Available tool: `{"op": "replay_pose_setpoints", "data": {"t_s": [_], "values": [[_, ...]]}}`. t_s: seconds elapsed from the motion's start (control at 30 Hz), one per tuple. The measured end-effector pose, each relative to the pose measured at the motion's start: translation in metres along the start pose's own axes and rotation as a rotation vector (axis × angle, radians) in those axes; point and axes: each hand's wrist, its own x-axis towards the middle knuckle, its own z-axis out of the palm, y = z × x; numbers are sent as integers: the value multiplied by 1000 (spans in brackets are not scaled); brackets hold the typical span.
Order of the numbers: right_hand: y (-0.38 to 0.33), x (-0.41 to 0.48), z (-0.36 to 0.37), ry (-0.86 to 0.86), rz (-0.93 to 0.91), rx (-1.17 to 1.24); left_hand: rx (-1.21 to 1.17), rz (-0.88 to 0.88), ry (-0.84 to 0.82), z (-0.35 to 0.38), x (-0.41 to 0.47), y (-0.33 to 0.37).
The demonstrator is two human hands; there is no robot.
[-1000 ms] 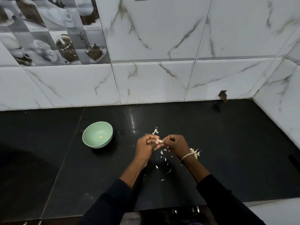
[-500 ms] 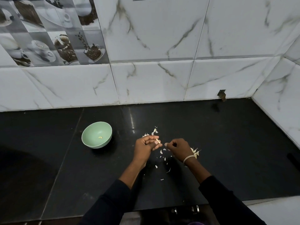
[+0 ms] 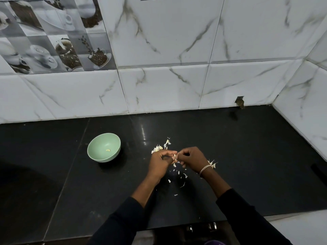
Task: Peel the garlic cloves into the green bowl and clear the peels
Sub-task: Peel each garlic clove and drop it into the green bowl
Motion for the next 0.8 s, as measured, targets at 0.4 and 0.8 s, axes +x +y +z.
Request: {"op": "replay_pose_setpoints", "data": {"t_s": [0.4,0.8], "values": [[-2,0,1,-38,16,-31,304,158,11,0,0,1],[4,-1,3,-1,41,133,-21,-19,-40,0,-3,9]]}}
